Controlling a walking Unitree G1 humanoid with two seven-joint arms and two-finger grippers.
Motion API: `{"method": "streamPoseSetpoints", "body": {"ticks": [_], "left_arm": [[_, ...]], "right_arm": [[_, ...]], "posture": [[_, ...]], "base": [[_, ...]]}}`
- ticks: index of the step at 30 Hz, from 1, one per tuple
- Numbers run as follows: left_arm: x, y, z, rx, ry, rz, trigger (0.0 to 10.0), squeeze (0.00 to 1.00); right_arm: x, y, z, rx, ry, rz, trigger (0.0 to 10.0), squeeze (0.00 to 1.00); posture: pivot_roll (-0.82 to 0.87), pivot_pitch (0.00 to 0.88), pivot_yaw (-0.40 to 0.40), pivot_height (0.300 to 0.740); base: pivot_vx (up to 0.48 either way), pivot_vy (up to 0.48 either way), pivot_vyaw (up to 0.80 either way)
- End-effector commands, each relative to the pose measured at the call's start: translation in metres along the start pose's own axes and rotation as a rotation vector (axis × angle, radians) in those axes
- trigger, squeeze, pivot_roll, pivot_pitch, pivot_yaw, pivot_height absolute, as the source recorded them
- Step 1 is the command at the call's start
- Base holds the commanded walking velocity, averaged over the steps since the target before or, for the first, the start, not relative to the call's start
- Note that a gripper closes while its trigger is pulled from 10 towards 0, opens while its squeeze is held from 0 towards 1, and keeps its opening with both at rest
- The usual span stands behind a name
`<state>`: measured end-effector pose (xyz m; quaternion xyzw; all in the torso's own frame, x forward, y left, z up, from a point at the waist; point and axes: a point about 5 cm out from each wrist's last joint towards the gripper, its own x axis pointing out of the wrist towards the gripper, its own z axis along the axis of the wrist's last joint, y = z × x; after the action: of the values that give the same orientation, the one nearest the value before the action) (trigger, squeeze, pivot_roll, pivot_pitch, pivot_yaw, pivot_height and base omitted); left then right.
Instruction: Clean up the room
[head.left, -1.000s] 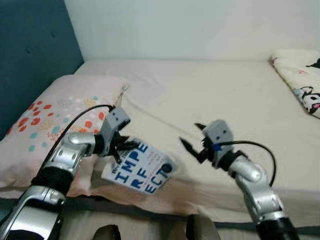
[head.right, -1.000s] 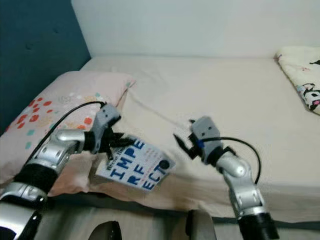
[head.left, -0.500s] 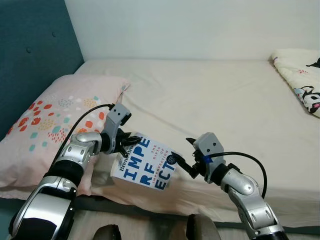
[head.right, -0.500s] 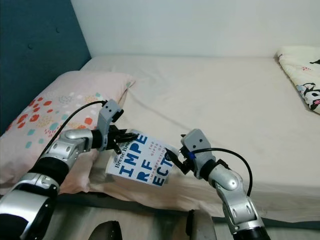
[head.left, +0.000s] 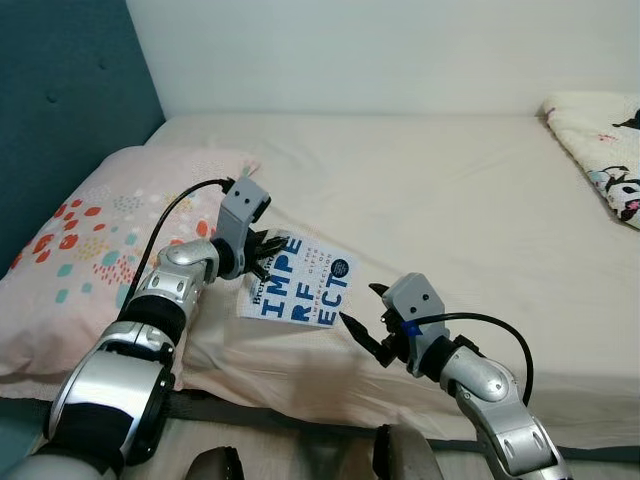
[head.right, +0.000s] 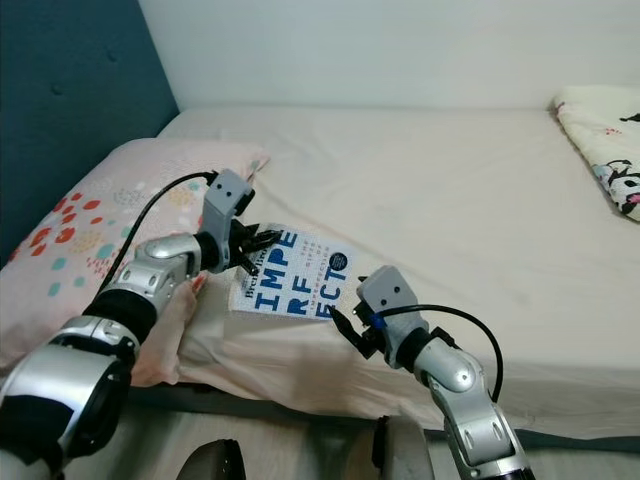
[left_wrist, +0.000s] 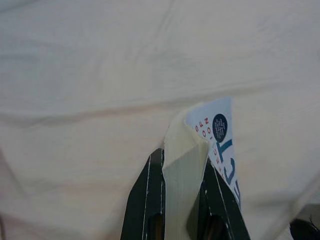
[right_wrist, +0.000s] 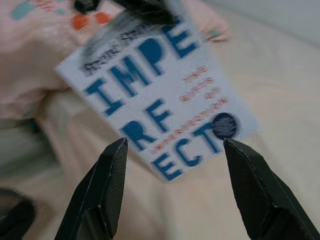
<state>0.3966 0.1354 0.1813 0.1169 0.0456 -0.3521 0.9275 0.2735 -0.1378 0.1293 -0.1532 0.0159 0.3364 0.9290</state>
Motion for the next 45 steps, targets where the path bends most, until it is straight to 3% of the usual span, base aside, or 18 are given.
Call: {"method": "streamPoseSetpoints", "body": {"ticks": [1,3,4,10,14,26,28,29,30,31,32,33,37,45], "left_arm": [[0.000,0.000,0.000,0.021,0.012,-0.021,0.4,0.00],[0.000,-0.002,-0.002,0.029,0.025,-0.049,0.9,0.00],[-0.001,-0.004,-0.005,0.029,0.040,-0.080,0.0,0.00],[-0.002,-0.006,-0.011,0.013,0.072,-0.133,0.0,0.00],[-0.005,-0.006,-0.022,0.048,0.156,-0.141,0.0,0.00],[0.000,-0.008,-0.019,0.161,0.197,-0.121,0.0,0.00],[0.001,-0.009,-0.018,0.189,0.198,-0.126,0.5,0.00],[0.003,-0.010,-0.017,0.217,0.201,-0.130,2.5,0.00],[0.003,-0.010,-0.017,0.217,0.201,-0.130,2.5,0.00],[0.004,-0.011,-0.015,0.251,0.204,-0.131,6.1,0.00],[0.004,-0.011,-0.015,0.251,0.204,-0.131,6.1,0.00],[0.005,-0.012,-0.014,0.281,0.204,-0.129,10.0,0.00],[0.009,-0.014,-0.007,0.361,0.190,-0.123,10.0,0.00],[0.013,-0.016,-0.001,0.392,0.185,-0.132,10.0,0.00]], "right_arm": [[0.000,0.008,0.000,0.024,0.004,0.052,10.0,0.00],[-0.003,0.015,-0.004,0.027,0.040,0.113,10.0,0.00],[-0.006,0.022,-0.012,0.040,0.100,0.167,10.0,0.00],[-0.015,0.035,-0.029,0.065,0.225,0.265,10.0,0.00],[-0.023,0.042,-0.039,0.086,0.308,0.321,10.0,0.00],[-0.025,0.038,-0.036,0.091,0.332,0.306,10.0,0.00],[-0.025,0.038,-0.036,0.092,0.334,0.303,10.0,0.00],[-0.025,0.038,-0.036,0.091,0.337,0.303,10.0,0.00],[-0.025,0.038,-0.036,0.091,0.337,0.303,10.0,0.00],[-0.025,0.038,-0.036,0.091,0.339,0.302,10.0,0.00],[-0.025,0.038,-0.036,0.091,0.339,0.302,10.0,0.00],[-0.025,0.038,-0.036,0.090,0.341,0.302,10.0,0.00],[-0.025,0.038,-0.036,0.088,0.341,0.294,10.0,0.00],[-0.025,0.037,-0.035,0.088,0.342,0.288,10.0,0.00]], "posture": [[-0.05,0.145,0.031,0.579],[-0.05,0.146,0.031,0.579],[-0.05,0.149,0.031,0.579],[-0.05,0.153,0.030,0.579],[-0.06,0.160,0.023,0.579],[-0.07,0.171,0.028,0.579],[-0.07,0.171,0.029,0.579],[-0.07,0.173,0.029,0.579],[-0.07,0.173,0.029,0.579],[-0.06,0.172,0.031,0.579],[-0.06,0.172,0.031,0.579],[-0.06,0.172,0.031,0.579],[-0.07,0.171,0.035,0.579],[-0.07,0.169,0.041,0.579]], "base": [[0.000,0.000,0.00],[0.000,0.000,0.00],[0.000,0.000,0.00],[0.000,0.000,0.00],[0.000,0.000,0.00],[0.000,0.000,0.00],[0.000,0.000,0.00],[0.000,0.000,0.00],[0.000,0.000,0.00],[0.000,0.000,0.00],[0.000,0.000,0.00],[0.000,0.000,0.00],[0.000,0.000,0.00],[0.000,0.000,0.00]]}}
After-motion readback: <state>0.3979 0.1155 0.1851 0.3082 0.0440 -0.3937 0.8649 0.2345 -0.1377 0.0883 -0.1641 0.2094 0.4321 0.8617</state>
